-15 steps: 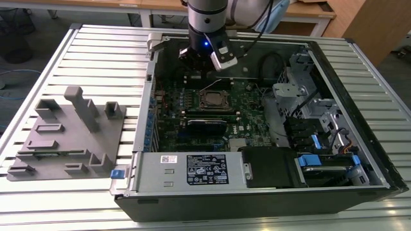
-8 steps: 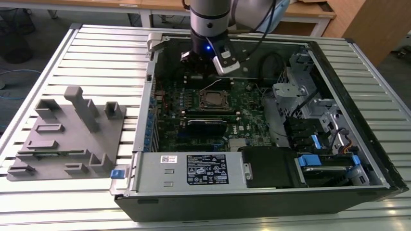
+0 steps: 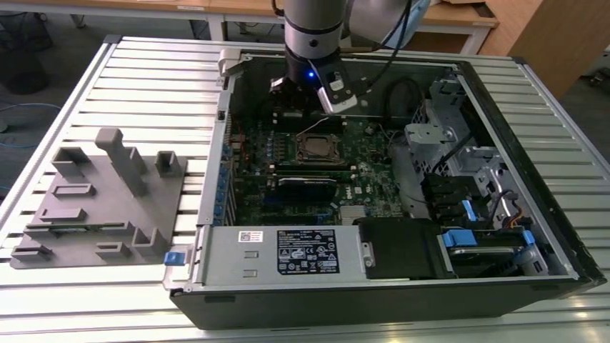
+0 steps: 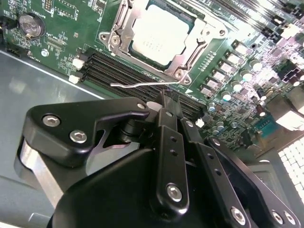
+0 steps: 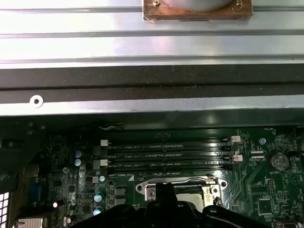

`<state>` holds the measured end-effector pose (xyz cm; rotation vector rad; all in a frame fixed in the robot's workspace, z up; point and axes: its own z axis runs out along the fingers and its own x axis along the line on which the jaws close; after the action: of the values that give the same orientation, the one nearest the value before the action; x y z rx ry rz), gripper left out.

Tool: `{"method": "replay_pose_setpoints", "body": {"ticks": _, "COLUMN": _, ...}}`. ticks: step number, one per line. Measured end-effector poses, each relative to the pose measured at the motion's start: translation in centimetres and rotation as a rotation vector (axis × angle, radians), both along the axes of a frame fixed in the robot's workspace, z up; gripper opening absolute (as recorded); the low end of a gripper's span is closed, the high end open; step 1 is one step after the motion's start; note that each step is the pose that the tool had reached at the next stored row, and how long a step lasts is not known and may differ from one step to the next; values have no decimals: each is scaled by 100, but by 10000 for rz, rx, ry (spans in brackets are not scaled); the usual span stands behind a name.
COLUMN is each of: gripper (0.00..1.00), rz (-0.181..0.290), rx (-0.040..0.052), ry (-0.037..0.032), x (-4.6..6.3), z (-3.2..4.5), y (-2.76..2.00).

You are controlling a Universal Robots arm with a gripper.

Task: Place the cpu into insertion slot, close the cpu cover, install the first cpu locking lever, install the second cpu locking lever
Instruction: 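Install the first cpu locking lever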

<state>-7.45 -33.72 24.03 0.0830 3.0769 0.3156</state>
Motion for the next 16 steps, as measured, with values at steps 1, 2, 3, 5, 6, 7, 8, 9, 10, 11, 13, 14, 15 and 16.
{"method": "replay_pose_setpoints", "body": {"ticks": 1, "gripper": 11, "rz": 0, "rx": 1, "ry": 1, "x": 0, "z": -2, "y": 7}}
{"method": "replay_pose_setpoints", "body": {"ticks": 2, "gripper": 11, "rz": 0, "rx": 2, "ry": 0, "x": 1, "z": -5, "y": 16}}
{"method": "replay_pose_setpoints", "body": {"ticks": 3, "gripper": 11, "rz": 1, "rx": 1, "ry": 1, "x": 2, "z": -7, "y": 27}}
{"method": "replay_pose_setpoints", "body": {"ticks": 5, "gripper": 11, "rz": 1, "rx": 1, "ry": 1, "x": 5, "z": -10, "y": 51}}
{"method": "replay_pose_setpoints", "body": {"ticks": 6, "gripper": 11, "rz": 1, "rx": 1, "ry": 0, "x": 8, "z": -12, "y": 62}}
{"method": "replay_pose_setpoints", "body": {"ticks": 7, "gripper": 11, "rz": 1, "rx": 3, "ry": 0, "x": 15, "z": -15, "y": 71}}
{"method": "replay_pose_setpoints", "body": {"ticks": 8, "gripper": 11, "rz": 2, "rx": 2, "ry": 1, "x": 21, "z": -19, "y": 78}}
{"method": "replay_pose_setpoints", "body": {"ticks": 9, "gripper": 11, "rz": 1, "rx": 2, "ry": 1, "x": 28, "z": -25, "y": 84}}
{"method": "replay_pose_setpoints", "body": {"ticks": 10, "gripper": 11, "rz": 1, "rx": 2, "ry": 1, "x": 37, "z": -31, "y": 89}}
{"method": "replay_pose_setpoints", "body": {"ticks": 11, "gripper": 11, "rz": 1, "rx": 2, "ry": 1, "x": 47, "z": -37, "y": 93}}
{"method": "replay_pose_setpoints", "body": {"ticks": 13, "gripper": 11, "rz": 1, "rx": 2, "ry": 1, "x": 70, "z": -47, "y": 101}}
{"method": "replay_pose_setpoints", "body": {"ticks": 14, "gripper": 11, "rz": 1, "rx": 2, "ry": 1, "x": 77, "z": -52, "y": 108}}
{"method": "replay_pose_setpoints", "body": {"ticks": 15, "gripper": 11, "rz": 1, "rx": 2, "ry": 0, "x": 83, "z": -56, "y": 115}}
{"method": "replay_pose_setpoints", "body": {"ticks": 16, "gripper": 11, "rz": 0, "rx": 2, "ry": 0, "x": 88, "z": -59, "y": 123}}
